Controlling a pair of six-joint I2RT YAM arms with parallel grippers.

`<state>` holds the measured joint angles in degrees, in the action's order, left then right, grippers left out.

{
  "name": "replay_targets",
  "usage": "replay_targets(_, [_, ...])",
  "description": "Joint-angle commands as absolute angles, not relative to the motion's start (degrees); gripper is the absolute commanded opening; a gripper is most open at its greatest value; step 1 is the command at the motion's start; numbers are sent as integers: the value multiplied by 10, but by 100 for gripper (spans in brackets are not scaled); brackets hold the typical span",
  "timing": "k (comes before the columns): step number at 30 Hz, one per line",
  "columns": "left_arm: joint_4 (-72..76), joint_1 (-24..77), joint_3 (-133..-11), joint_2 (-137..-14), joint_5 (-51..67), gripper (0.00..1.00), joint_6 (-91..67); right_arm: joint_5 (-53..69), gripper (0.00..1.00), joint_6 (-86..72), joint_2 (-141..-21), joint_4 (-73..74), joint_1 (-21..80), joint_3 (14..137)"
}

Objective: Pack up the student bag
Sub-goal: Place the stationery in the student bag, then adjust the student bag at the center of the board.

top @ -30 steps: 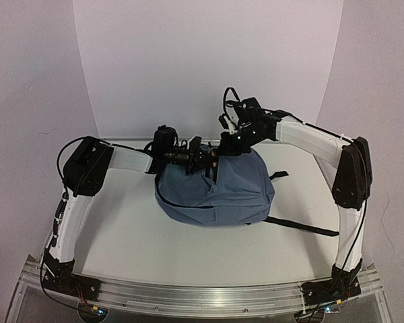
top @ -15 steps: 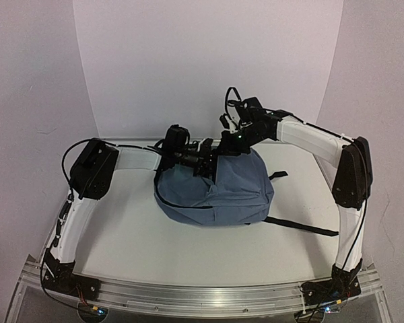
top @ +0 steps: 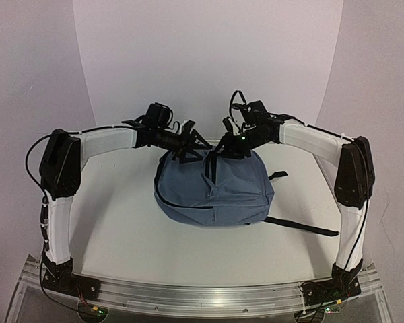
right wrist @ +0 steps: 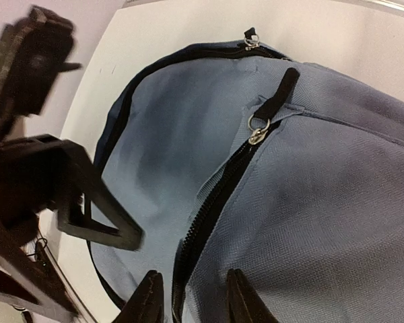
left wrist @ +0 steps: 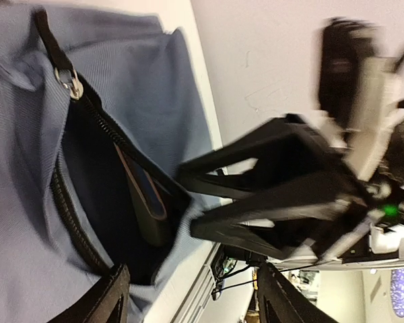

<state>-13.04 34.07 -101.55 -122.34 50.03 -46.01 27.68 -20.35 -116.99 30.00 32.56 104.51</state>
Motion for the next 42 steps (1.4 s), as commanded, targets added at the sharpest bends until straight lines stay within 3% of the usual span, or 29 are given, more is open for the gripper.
replay_targets(1, [-175,299,-1005,-1151,468,66,-421,313,42,-213,-1157,276,328,1034])
replay_targets(4, [-242,287,-1059,-1176,428,67,-385,331,52,-212,-1165,275,328,1029])
replay_targets(9, [-309,287,-1176,-1253,398,66,-361,322,53,-194,-1182,280,325,1021])
replay_targets(11, [-317,287,-1212,-1281,393,65,-362,321,50,-190,-1192,281,318,1006])
replay_targets(16, [-314,287,-1268,-1331,392,64,-373,334,31,-183,-1218,276,315,998])
replay_targets(19, [-303,290,-1283,-1348,396,64,-378,343,28,-187,-1231,274,316,1013])
replay_targets(23, [-300,295,-1298,-1362,402,65,-374,355,34,-188,-1229,277,316,1032])
replay_targets(27, [-303,298,-1305,-1372,395,66,-366,361,50,-176,-1207,280,310,1074])
replay_targets(35, [-347,298,-1271,-1347,359,67,-348,330,72,-127,-1231,303,253,1182])
replay_targets(42, [-369,299,-1112,-1223,345,69,-325,278,77,-33,-1269,321,221,1182])
